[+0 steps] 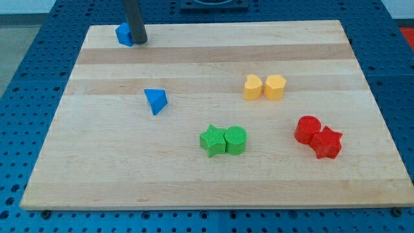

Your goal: Push the red circle to yellow heart

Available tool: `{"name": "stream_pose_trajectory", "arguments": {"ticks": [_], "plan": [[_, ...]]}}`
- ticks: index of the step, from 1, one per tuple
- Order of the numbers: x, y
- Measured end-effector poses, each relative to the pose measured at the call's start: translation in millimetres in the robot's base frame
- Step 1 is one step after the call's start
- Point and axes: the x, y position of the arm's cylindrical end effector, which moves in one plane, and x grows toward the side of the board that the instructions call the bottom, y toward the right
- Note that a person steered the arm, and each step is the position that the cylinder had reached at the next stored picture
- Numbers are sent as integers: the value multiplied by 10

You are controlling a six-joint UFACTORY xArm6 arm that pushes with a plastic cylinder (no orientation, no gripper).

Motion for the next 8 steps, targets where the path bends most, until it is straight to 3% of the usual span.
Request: {"name": "stream_pose_trajectory", "arguments": {"ticks": [2,5,8], "plan": [[122,66],[1359,974],[2244,1912]]}}
